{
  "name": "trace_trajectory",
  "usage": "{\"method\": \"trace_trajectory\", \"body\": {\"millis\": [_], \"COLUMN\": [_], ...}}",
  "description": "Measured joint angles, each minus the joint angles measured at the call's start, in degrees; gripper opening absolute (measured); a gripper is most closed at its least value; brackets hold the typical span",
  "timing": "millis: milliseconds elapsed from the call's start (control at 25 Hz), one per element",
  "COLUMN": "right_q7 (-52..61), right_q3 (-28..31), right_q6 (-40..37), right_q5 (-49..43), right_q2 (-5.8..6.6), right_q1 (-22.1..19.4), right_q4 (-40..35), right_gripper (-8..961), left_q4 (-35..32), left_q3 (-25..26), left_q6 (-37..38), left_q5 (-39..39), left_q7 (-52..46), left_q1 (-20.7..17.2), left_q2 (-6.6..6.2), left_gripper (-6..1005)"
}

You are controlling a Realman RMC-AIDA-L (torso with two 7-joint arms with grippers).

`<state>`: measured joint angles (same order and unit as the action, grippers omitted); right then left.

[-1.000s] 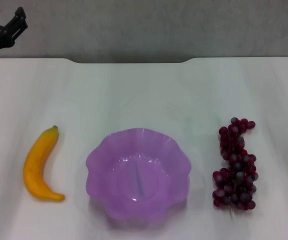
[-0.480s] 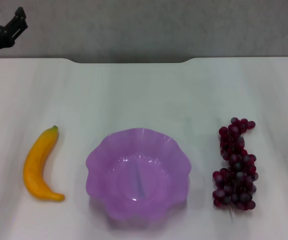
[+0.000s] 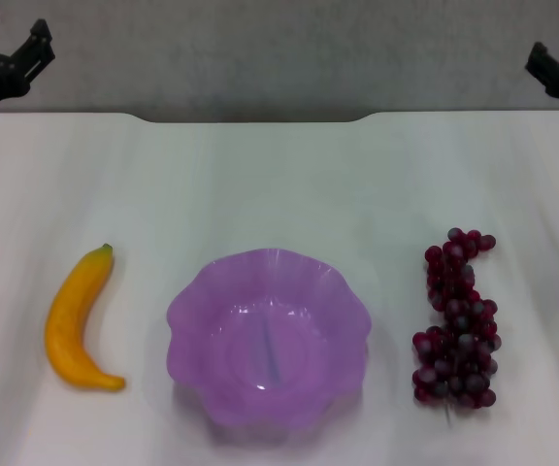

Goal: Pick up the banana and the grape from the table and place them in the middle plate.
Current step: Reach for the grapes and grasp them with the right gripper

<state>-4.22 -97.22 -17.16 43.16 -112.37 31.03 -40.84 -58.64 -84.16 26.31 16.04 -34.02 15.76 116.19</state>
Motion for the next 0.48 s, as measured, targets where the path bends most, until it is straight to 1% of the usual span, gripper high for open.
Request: {"method": "trace_trajectory", "body": {"millis": [40, 120, 280, 400, 480], "right_q7": [0.00, 0.00, 0.00, 0.00, -0.09], "right_q3": [1.51, 4.17, 7.01, 9.05, 9.50], "right_q6": [4.25, 10.28, 18.54, 24.44, 26.33], "right_q5": [0.00, -0.01, 0.08, 0.22, 0.10], "right_q2": [0.31, 0.51, 0.48, -0.14, -0.74], "right_q1": [0.20, 0.75, 1.69, 2.04, 2.32], "right_q4": [-1.31, -2.79, -4.21, -6.03, -6.37], "right_gripper": [880, 880, 880, 879, 879], "left_q4": [0.01, 0.02, 0.02, 0.02, 0.02], "left_q3": [-0.05, -0.10, -0.13, -0.13, -0.13], "left_q6": [0.02, 0.04, -0.03, -0.03, -0.03], "left_q5": [0.01, -0.01, 0.15, 0.23, 0.26], "left_q7": [0.00, 0.00, -0.40, -0.60, -0.61], "left_q1": [0.08, 0.27, 0.40, 0.60, 0.69], "left_q2": [0.00, 0.00, 0.04, 0.07, 0.08], "left_gripper": [873, 873, 873, 873, 873]}}
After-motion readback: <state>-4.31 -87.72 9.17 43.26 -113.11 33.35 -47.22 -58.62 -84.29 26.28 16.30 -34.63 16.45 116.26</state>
